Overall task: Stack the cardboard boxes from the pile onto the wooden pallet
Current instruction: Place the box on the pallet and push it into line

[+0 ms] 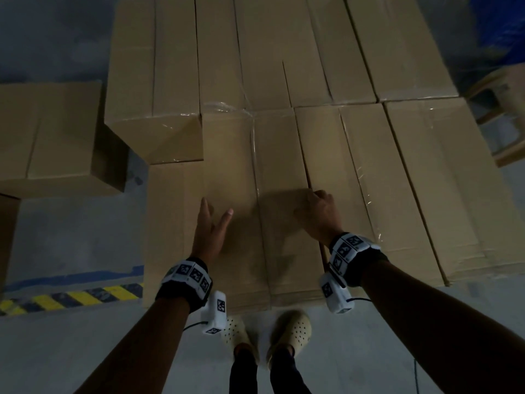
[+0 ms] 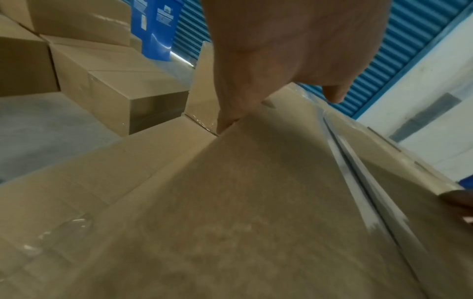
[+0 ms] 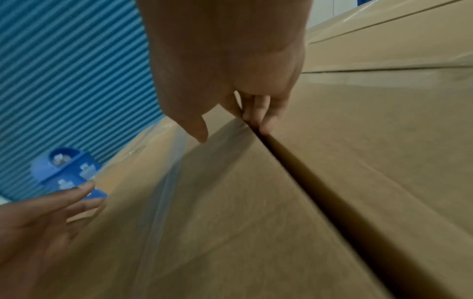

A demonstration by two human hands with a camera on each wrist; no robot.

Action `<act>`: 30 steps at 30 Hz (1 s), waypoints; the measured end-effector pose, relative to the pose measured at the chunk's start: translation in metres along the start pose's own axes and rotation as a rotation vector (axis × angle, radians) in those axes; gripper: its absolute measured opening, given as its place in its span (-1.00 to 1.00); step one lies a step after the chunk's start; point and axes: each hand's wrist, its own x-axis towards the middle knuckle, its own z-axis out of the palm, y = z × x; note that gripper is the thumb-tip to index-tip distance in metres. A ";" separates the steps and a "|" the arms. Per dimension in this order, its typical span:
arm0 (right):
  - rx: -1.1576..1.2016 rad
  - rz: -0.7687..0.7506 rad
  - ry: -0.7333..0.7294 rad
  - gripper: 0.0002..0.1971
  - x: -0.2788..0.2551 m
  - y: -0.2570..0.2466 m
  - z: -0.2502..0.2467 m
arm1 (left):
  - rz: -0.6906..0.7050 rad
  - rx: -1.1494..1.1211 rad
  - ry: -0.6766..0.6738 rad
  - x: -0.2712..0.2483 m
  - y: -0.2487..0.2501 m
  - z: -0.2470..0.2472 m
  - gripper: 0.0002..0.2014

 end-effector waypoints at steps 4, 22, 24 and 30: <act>-0.183 -0.072 -0.012 -0.54 -0.003 0.008 0.008 | -0.006 0.013 -0.082 0.002 -0.002 0.003 -0.10; -0.198 -0.121 -0.053 -0.13 -0.020 0.039 0.019 | 0.087 0.375 -0.048 -0.015 -0.023 0.013 0.04; -0.202 -0.143 -0.106 -0.11 -0.024 0.041 0.013 | 0.136 0.524 -0.015 -0.018 -0.026 0.012 0.04; -0.259 -0.228 -0.191 -0.14 -0.078 0.059 0.010 | 0.711 0.793 -0.312 -0.074 -0.042 0.057 -0.03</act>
